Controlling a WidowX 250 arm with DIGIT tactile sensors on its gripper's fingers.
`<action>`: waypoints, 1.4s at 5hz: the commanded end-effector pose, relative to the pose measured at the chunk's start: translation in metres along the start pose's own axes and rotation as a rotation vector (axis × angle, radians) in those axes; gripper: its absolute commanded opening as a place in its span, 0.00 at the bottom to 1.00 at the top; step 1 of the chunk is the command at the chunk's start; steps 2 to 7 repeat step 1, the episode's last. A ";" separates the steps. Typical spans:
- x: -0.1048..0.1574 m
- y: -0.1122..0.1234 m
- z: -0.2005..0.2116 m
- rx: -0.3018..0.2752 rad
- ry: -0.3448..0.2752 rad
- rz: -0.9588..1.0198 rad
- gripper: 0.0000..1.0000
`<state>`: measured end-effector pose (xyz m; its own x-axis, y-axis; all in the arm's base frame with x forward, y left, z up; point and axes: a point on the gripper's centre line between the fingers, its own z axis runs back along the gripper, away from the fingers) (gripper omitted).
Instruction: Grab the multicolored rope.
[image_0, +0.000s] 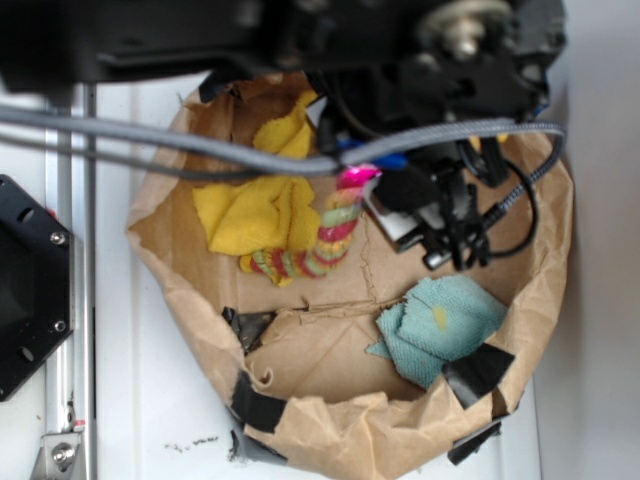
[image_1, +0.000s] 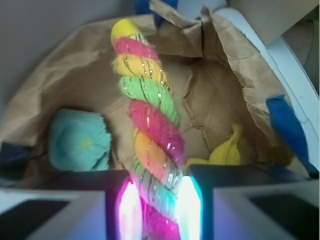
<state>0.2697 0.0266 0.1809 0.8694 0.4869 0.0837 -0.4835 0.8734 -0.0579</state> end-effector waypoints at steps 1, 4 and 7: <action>-0.008 -0.012 0.020 0.041 -0.178 -0.029 0.00; -0.008 -0.012 0.020 0.041 -0.178 -0.029 0.00; -0.008 -0.012 0.020 0.041 -0.178 -0.029 0.00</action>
